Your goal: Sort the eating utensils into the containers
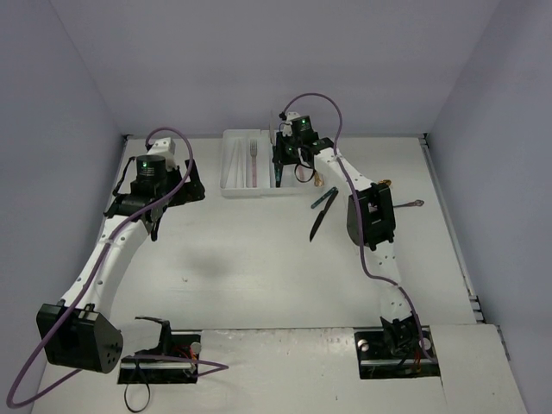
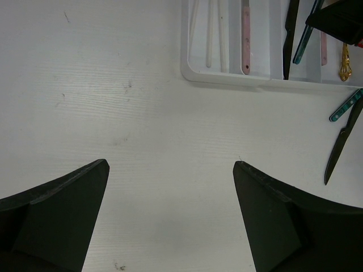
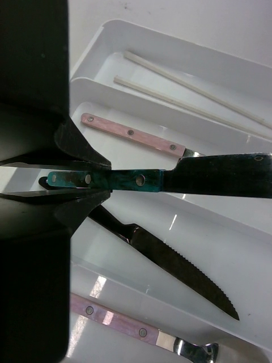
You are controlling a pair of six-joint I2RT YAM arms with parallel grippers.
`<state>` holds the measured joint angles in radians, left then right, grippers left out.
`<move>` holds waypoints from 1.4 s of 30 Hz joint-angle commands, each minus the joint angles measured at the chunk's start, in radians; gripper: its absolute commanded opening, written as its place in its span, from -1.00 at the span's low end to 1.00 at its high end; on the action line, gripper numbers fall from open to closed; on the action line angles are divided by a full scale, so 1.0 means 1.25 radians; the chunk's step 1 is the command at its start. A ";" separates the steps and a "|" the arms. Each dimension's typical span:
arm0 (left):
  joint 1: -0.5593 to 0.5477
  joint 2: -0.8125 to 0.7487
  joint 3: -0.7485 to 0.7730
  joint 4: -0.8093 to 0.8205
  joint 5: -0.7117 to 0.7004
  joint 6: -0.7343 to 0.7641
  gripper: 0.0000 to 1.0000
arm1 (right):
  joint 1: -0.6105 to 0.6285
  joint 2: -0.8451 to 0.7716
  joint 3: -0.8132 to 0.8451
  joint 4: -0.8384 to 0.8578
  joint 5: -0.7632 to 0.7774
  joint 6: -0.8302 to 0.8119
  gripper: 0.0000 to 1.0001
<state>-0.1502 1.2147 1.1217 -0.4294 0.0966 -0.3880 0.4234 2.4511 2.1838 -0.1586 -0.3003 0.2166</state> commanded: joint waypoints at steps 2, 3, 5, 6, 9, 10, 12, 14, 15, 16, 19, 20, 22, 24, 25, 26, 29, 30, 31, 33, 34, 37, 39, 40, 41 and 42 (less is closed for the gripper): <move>0.010 -0.004 0.024 0.043 0.009 -0.018 0.81 | -0.017 0.016 0.007 0.051 -0.012 0.039 -1.00; 0.011 -0.004 0.024 0.044 0.010 -0.019 0.81 | -0.018 0.018 0.004 0.051 -0.015 0.044 -1.00; 0.012 -0.001 0.024 0.044 0.011 -0.021 0.82 | -0.021 0.026 0.000 0.051 -0.025 0.053 -1.00; 0.013 0.000 0.023 0.046 0.012 -0.022 0.82 | -0.022 0.027 -0.002 0.051 -0.026 0.053 -1.00; 0.013 0.002 0.022 0.047 0.014 -0.023 0.82 | -0.023 0.032 -0.001 0.051 -0.040 0.056 -0.95; 0.013 0.003 0.022 0.048 0.015 -0.024 0.82 | -0.023 0.033 0.000 0.050 -0.044 0.057 -0.86; 0.013 0.004 0.024 0.048 0.015 -0.026 0.82 | -0.022 0.029 0.001 0.050 -0.051 0.059 -0.50; 0.014 0.005 0.024 0.049 0.016 -0.027 0.82 | -0.022 0.021 0.003 0.050 -0.058 0.062 -0.26; 0.015 0.005 0.025 0.049 0.017 -0.028 0.82 | -0.022 0.013 0.004 0.050 -0.060 0.065 -0.19; 0.015 0.005 0.026 0.049 0.018 -0.029 0.82 | -0.022 0.001 0.006 0.049 -0.063 0.066 -0.13; 0.015 0.006 0.027 0.050 0.021 -0.033 0.82 | -0.024 -0.049 0.015 0.048 -0.073 0.066 -0.08; 0.014 0.005 0.028 0.049 0.022 -0.035 0.82 | -0.025 -0.067 0.020 0.047 -0.076 0.065 -0.09; 0.015 0.003 0.030 0.048 0.022 -0.037 0.82 | -0.029 -0.116 0.019 0.045 -0.087 0.066 -0.14; 0.015 -0.003 0.032 0.048 0.020 -0.036 0.82 | -0.037 -0.184 -0.008 0.039 -0.087 0.054 -0.24; 0.015 -0.005 0.033 0.049 0.018 -0.034 0.82 | -0.041 -0.219 -0.029 0.036 -0.081 0.045 -0.27; 0.015 -0.008 0.033 0.049 0.016 -0.033 0.82 | -0.044 -0.262 -0.063 0.032 -0.066 0.027 -0.29; 0.015 -0.013 0.031 0.048 0.010 -0.028 0.82 | -0.048 -0.377 -0.178 0.014 -0.011 -0.085 -0.27; 0.016 -0.014 0.030 0.049 0.009 -0.027 0.82 | -0.048 -0.420 -0.219 0.005 0.004 -0.129 -0.26; 0.016 -0.015 0.029 0.049 0.009 -0.025 0.82 | -0.048 -0.453 -0.257 -0.004 0.017 -0.153 -0.25; 0.017 -0.014 0.027 0.051 0.015 -0.016 0.82 | -0.050 -0.499 -0.351 -0.047 0.045 -0.270 -0.19; 0.017 -0.012 0.025 0.052 0.027 -0.007 0.82 | -0.054 -0.533 -0.386 -0.065 0.055 -0.331 -0.13; 0.017 -0.008 0.026 0.057 0.077 0.056 0.82 | -0.060 -0.571 -0.465 -0.138 0.088 -0.529 -0.02; 0.018 -0.005 0.033 0.054 0.154 0.090 0.82 | -0.071 -0.593 -0.488 -0.209 0.118 -0.625 0.04; 0.018 -0.004 0.031 0.054 0.170 0.102 0.82 | -0.091 -0.594 -0.493 -0.227 0.132 -0.662 0.04; 0.018 -0.007 0.029 0.062 0.187 0.103 0.82 | -0.110 -0.589 -0.490 -0.257 0.131 -0.689 0.04; 0.017 -0.010 0.026 0.069 0.202 0.105 0.82 | -0.133 -0.586 -0.489 -0.288 0.132 -0.724 0.03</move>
<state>-0.1352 1.2285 1.1217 -0.4142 0.2205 -0.3288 0.3352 1.7039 1.5933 -0.3449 -0.2077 -0.3962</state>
